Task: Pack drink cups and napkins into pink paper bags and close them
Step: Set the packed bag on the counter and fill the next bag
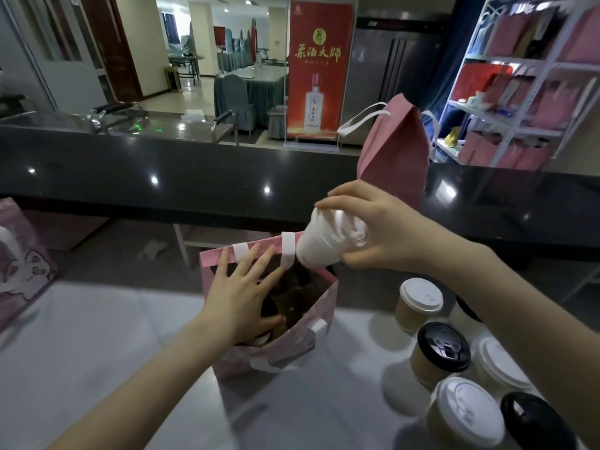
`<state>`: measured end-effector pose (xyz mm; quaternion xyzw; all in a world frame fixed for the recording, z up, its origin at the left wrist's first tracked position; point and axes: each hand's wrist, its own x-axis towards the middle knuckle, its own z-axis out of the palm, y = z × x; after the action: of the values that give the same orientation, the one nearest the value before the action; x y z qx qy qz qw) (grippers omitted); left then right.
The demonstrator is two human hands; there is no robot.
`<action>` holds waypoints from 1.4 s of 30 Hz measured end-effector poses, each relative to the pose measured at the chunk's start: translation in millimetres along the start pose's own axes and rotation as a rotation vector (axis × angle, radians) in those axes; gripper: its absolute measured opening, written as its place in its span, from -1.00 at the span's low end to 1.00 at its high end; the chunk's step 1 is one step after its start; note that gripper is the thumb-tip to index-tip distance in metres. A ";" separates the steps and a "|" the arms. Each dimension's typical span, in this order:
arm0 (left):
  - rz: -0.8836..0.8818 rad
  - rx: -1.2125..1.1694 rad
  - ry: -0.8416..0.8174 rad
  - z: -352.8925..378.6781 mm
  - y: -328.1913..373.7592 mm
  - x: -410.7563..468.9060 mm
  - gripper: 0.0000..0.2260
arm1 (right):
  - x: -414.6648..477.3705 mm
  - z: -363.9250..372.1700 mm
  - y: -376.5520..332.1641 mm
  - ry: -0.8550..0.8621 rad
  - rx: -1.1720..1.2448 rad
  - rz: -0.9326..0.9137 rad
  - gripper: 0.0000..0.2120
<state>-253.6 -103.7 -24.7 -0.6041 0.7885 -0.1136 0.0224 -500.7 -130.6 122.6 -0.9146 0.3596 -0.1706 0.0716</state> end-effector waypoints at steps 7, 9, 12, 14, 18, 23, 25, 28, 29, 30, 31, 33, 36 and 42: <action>-0.016 -0.014 -0.001 -2.6 -13.9 -5.1 -0.12 | 21.8 47.0 -23.2 -0.209 -0.052 -0.031 -0.28; -0.014 -0.013 -0.005 -3.0 -18.3 -7.7 -0.10 | 25.0 59.8 -21.9 -0.252 -0.106 -0.020 -0.27; 0.010 -0.022 -0.007 -1.9 -20.8 -14.4 -0.05 | 27.1 73.5 -21.1 -0.262 -0.236 -0.033 -0.27; 0.034 -0.038 0.010 -0.6 -19.8 -18.6 0.00 | 29.7 82.6 -24.4 -0.258 -0.266 -0.064 -0.28; 0.048 -0.066 0.036 -0.2 -20.4 -25.1 0.03 | 36.3 100.7 -33.3 -0.294 -0.265 -0.091 -0.29; 0.052 -0.047 0.060 2.6 -23.3 -34.5 0.03 | 34.7 96.2 -22.0 -0.298 -0.201 0.005 -0.30; 0.065 -0.027 0.048 4.7 -22.7 -37.3 0.04 | 31.5 92.5 -16.6 -0.298 -0.249 0.025 -0.30; 0.059 -0.032 0.053 6.3 -23.3 -38.7 0.05 | 29.3 95.9 -21.4 -0.310 -0.354 0.000 -0.32; 0.060 -0.039 0.052 6.3 -23.2 -39.2 0.06 | 29.1 99.8 -25.1 -0.314 -0.394 -0.041 -0.33; 0.063 -0.046 0.050 5.9 -22.9 -39.3 0.06 | 29.3 104.4 -28.4 -0.321 -0.424 -0.090 -0.34; 0.066 -0.049 0.047 5.5 -22.2 -39.4 0.06 | 29.9 109.3 -30.9 -0.330 -0.438 -0.130 -0.33; 0.066 -0.049 0.048 5.2 -22.0 -38.9 0.06 | 33.7 118.2 -32.9 -0.352 -0.438 -0.150 -0.33; 0.059 -0.050 0.032 6.2 -22.7 -38.5 0.06 | 41.9 130.0 -29.2 -0.388 -0.437 -0.100 -0.34; 0.050 -0.040 -0.002 10.6 -27.6 -36.9 0.08 | 44.1 151.6 -9.8 -0.425 -0.359 0.067 -0.33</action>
<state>-215.7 -76.8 -33.1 -0.5846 0.8054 -0.0969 0.0138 -409.3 -152.3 -4.7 -0.9154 0.3912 0.0939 -0.0123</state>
